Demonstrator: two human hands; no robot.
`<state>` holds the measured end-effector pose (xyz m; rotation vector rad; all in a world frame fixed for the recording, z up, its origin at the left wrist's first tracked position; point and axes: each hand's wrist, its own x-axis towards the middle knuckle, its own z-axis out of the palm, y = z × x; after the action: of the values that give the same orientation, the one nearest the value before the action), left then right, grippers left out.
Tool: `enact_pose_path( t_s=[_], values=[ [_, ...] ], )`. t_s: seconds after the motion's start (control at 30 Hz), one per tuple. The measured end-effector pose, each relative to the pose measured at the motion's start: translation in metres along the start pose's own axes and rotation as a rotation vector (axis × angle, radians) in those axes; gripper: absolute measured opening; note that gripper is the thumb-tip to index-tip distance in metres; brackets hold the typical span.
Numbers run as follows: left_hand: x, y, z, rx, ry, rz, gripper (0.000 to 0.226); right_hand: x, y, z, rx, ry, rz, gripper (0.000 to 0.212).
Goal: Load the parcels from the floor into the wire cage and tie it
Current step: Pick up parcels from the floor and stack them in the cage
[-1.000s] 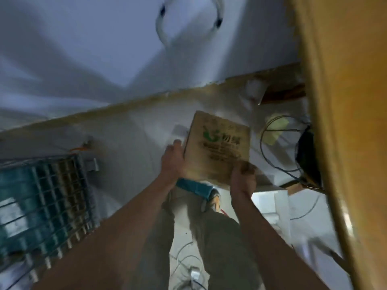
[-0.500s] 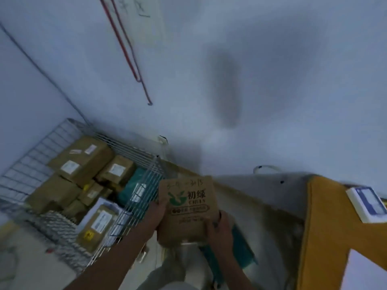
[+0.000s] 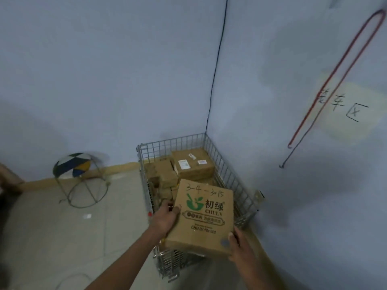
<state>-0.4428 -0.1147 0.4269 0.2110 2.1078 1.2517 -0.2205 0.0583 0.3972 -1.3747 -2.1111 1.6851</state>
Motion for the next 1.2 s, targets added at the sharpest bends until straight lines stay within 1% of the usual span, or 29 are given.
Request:
enact_pose_path(
  t_s=[0.03, 0.1, 0.17, 0.2, 0.3, 0.33, 0.4, 0.43, 0.47, 0.57, 0.63, 0.73, 0.8, 0.9, 1.03, 1.1, 1.13, 1.2],
  values=[
    [0.001, -0.005, -0.015, -0.005, 0.033, -0.006, 0.023, 0.004, -0.011, 0.016, -0.027, -0.005, 0.009, 0.047],
    [0.01, -0.02, -0.039, -0.015, 0.072, -0.018, 0.015, 0.009, -0.028, 0.046, -0.068, -0.074, 0.009, 0.053],
    [0.02, -0.031, -0.056, -0.018, 0.089, -0.044, 0.015, 0.017, -0.036, 0.069, -0.074, -0.124, 0.012, 0.057],
    [0.026, -0.038, -0.061, -0.028, 0.088, -0.07, 0.016, 0.02, -0.039, 0.077, -0.076, -0.129, 0.02, 0.063],
    [0.039, -0.055, -0.068, -0.045, 0.05, -0.124, 0.02, 0.033, -0.036, 0.093, -0.09, -0.132, 0.006, 0.098],
    [0.044, -0.061, -0.068, -0.059, 0.035, -0.151, 0.022, 0.042, -0.032, 0.096, -0.124, -0.149, 0.033, 0.098],
    [0.055, -0.067, -0.066, -0.085, -0.003, -0.194, 0.031, 0.062, -0.024, 0.097, -0.198, -0.175, 0.126, 0.071],
    [0.063, -0.071, -0.065, -0.085, -0.017, -0.206, 0.034, 0.073, -0.025, 0.097, -0.222, -0.175, 0.168, 0.062],
    [0.069, -0.071, -0.064, -0.09, -0.028, -0.219, 0.034, 0.084, -0.029, 0.098, -0.256, -0.183, 0.177, 0.059],
    [0.098, -0.067, -0.064, -0.096, -0.012, -0.253, 0.024, 0.119, -0.046, 0.104, -0.261, -0.237, 0.19, 0.058],
    [0.119, -0.059, -0.066, -0.073, 0.001, -0.277, 0.025, 0.147, -0.051, 0.109, -0.245, -0.262, 0.177, 0.057],
    [0.156, -0.039, -0.07, 0.005, 0.021, -0.265, 0.027, 0.187, -0.055, 0.115, -0.195, -0.284, 0.187, 0.055],
    [0.185, -0.028, -0.074, 0.067, -0.002, -0.277, 0.022, 0.21, -0.058, 0.121, -0.16, -0.292, 0.235, 0.054],
    [0.23, -0.017, -0.072, 0.148, -0.11, -0.331, 0.015, 0.226, -0.066, 0.126, -0.125, -0.233, 0.262, 0.047],
    [0.296, -0.004, -0.064, 0.264, -0.296, -0.337, 0.024, 0.234, -0.072, 0.144, -0.005, -0.081, 0.363, 0.033],
    [0.335, -0.013, -0.064, 0.277, -0.402, -0.355, 0.037, 0.226, -0.076, 0.164, 0.109, 0.026, 0.442, 0.024],
    [0.356, -0.022, -0.063, 0.3, -0.461, -0.373, 0.047, 0.218, -0.078, 0.175, 0.172, 0.105, 0.467, 0.018],
    [0.396, -0.042, -0.057, 0.376, -0.596, -0.383, 0.058, 0.199, -0.086, 0.195, 0.259, 0.285, 0.497, 0.016]
  ],
)
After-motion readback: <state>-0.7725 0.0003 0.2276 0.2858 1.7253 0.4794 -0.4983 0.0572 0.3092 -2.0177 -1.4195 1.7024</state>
